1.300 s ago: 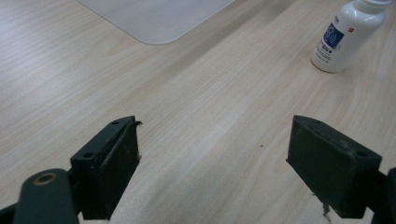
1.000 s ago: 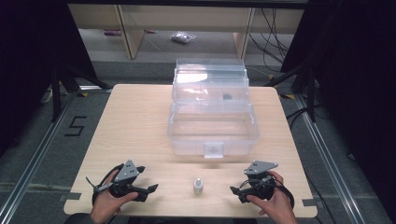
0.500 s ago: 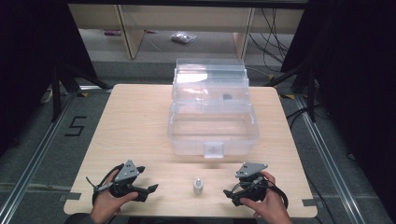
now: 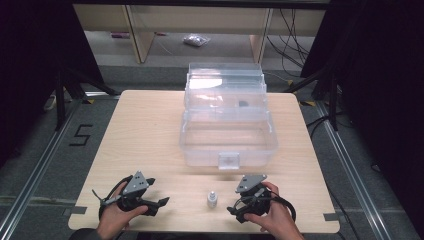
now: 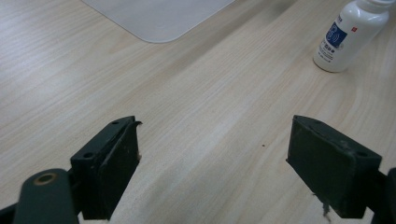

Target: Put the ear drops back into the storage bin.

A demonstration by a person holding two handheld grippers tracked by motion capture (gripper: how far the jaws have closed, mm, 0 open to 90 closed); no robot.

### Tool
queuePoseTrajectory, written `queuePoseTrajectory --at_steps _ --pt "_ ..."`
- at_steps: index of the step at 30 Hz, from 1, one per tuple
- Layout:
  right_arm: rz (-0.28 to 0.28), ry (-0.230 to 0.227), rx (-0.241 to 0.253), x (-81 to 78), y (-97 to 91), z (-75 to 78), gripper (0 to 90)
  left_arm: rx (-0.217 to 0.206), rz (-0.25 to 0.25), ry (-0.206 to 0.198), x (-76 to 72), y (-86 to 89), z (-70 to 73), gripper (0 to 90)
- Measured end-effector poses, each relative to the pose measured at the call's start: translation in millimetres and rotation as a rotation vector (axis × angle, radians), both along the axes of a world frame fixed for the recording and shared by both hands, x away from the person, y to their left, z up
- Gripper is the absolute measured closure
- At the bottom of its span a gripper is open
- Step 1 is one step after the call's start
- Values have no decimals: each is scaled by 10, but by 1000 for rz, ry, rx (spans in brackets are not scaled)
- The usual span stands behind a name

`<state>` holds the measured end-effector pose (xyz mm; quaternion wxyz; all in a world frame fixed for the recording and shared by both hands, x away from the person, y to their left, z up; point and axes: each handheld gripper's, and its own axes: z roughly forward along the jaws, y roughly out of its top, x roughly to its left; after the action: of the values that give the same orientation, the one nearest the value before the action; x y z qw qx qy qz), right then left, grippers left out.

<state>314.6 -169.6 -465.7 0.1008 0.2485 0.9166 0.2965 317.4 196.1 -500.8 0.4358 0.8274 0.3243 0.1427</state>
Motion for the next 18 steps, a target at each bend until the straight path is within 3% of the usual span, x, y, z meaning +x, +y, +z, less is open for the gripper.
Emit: queuePoseTrajectory --at_steps 6,8,10,18 --pt "16 11 -36 -3 148 10 217 -1 1 -3 -2 3 3 160" --pt "57 6 -45 15 180 11 224 1 0 -3 -2 3 4 160" --pt "48 -1 -56 14 217 12 229 6 -2 -3 -1 7 6 160" --pt "106 2 -100 81 393 24 251 1 -6 1 -3 7 6 160"
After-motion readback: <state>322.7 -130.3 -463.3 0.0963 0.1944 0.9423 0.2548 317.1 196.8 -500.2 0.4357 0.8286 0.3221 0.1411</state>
